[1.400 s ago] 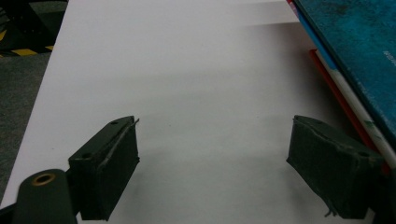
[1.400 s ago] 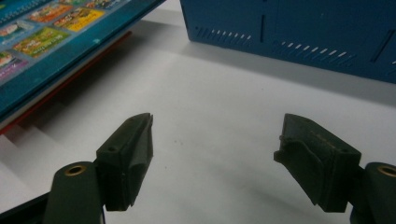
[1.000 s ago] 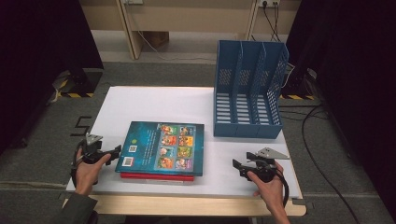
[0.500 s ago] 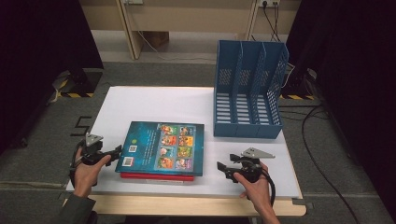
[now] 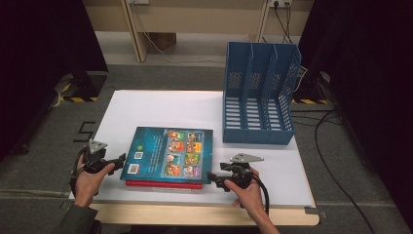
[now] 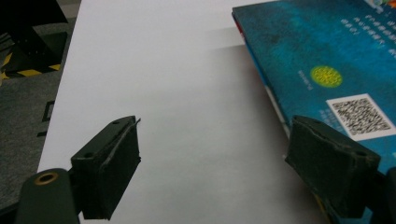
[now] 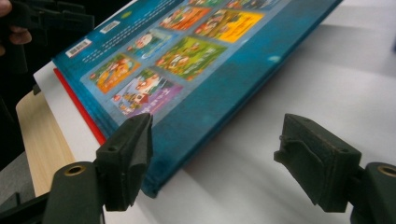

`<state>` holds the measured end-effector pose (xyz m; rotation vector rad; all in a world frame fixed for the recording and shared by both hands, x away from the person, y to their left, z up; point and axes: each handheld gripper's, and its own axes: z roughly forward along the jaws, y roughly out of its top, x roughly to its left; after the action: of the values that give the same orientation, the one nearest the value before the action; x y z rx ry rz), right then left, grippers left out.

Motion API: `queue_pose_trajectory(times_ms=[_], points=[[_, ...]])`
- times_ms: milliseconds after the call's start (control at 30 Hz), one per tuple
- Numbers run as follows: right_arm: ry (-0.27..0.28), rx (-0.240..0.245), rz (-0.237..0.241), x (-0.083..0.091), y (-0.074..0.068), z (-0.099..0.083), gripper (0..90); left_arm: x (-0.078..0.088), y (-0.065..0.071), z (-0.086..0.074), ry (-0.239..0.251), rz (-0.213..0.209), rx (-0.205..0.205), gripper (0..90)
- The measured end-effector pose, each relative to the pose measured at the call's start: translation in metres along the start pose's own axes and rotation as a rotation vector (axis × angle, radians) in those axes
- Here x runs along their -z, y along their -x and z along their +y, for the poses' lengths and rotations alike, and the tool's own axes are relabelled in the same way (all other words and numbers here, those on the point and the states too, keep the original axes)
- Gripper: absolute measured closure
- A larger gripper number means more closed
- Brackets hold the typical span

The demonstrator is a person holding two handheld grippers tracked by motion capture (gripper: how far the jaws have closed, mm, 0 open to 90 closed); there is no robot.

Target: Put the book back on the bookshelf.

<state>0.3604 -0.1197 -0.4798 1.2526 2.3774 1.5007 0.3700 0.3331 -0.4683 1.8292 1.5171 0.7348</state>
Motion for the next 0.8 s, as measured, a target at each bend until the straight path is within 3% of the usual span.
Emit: queue_pose_trajectory(times_ms=[267, 367, 433, 633, 800], points=[[-0.028, -0.058, 0.053, -0.016, -0.005, -0.001, 22.6, 0.001, 0.007, -0.001, -0.009, -0.012, -0.019, 28.4], [-0.037, -0.068, 0.069, -0.018, -0.005, -0.002, 20.9, 0.003, 0.012, -0.001, -0.010, 0.006, -0.040, 34.6], [-0.043, -0.067, 0.068, -0.019, -0.005, -0.002, 21.0, 0.004, 0.016, -0.001, -0.009, 0.013, -0.066, 35.1], [-0.026, -0.100, 0.085, -0.022, -0.002, -0.001, 27.1, 0.007, 0.021, -0.005, -0.018, -0.022, -0.062, 36.0], [0.004, -0.165, 0.075, -0.022, 0.004, 0.000, 26.7, 0.011, 0.030, -0.009, -0.017, -0.024, -0.098, 35.8]])
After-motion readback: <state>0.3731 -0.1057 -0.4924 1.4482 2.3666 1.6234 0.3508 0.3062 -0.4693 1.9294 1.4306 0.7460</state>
